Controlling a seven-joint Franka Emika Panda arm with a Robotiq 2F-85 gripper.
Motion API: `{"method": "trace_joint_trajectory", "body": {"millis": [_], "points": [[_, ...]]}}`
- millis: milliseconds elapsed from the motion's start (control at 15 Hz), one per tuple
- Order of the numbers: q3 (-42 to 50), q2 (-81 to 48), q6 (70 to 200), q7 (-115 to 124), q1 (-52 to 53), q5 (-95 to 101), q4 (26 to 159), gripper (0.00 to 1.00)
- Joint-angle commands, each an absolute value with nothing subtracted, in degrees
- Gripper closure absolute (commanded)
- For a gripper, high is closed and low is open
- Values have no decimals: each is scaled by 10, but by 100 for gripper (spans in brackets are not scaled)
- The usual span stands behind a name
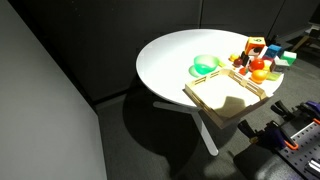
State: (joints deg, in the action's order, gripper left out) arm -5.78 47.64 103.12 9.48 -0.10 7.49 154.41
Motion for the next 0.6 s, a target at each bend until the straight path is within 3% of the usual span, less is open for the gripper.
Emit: {"method": "trace_joint_trajectory", "body": {"millis": [0, 533], "points": [[-51, 478, 1045, 92, 3, 67, 1549, 0], [-56, 476, 1038, 94, 1, 70, 1547, 0]]}}
